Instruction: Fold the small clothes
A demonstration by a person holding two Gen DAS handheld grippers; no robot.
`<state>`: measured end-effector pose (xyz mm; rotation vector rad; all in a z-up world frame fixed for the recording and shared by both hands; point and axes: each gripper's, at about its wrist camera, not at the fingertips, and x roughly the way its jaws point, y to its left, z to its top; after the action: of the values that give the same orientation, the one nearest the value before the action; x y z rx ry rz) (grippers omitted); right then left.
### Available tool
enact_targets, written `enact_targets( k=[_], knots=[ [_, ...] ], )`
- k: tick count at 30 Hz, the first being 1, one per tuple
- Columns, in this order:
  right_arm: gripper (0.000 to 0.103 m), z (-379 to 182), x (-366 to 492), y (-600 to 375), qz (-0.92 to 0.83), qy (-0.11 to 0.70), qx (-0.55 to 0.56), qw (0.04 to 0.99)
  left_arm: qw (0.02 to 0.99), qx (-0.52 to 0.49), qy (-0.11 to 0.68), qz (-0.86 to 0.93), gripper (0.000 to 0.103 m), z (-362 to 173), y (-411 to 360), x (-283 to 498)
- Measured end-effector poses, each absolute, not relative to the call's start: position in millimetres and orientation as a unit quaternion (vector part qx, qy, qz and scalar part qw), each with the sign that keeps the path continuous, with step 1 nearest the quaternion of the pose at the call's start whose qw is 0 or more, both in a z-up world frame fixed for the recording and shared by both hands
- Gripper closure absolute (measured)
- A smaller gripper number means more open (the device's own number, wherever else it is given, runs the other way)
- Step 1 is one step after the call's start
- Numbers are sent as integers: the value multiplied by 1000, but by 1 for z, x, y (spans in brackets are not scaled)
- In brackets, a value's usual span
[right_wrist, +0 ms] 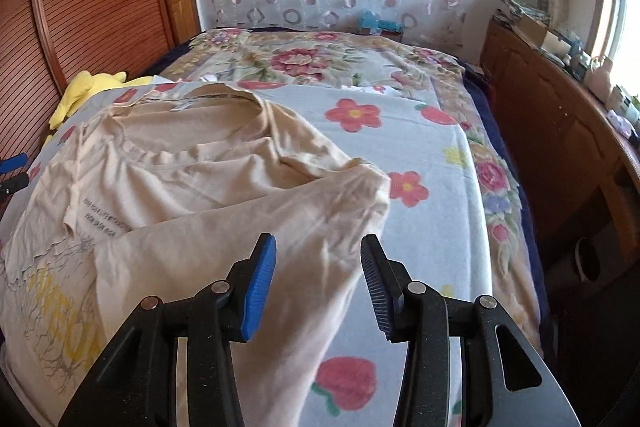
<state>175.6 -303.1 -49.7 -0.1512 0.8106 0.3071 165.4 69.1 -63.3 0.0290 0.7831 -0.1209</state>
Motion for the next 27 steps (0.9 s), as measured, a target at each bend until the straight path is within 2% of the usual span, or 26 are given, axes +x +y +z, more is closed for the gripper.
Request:
enact_targets(
  k=[13, 27],
  knots=[
    [57, -67, 211, -312, 136, 397, -58, 906, 904, 14, 426, -43, 24, -84, 89, 229],
    [50, -67, 214, -313, 140, 398, -69, 904, 892, -9, 447, -62, 25, -96, 106, 263]
  ],
)
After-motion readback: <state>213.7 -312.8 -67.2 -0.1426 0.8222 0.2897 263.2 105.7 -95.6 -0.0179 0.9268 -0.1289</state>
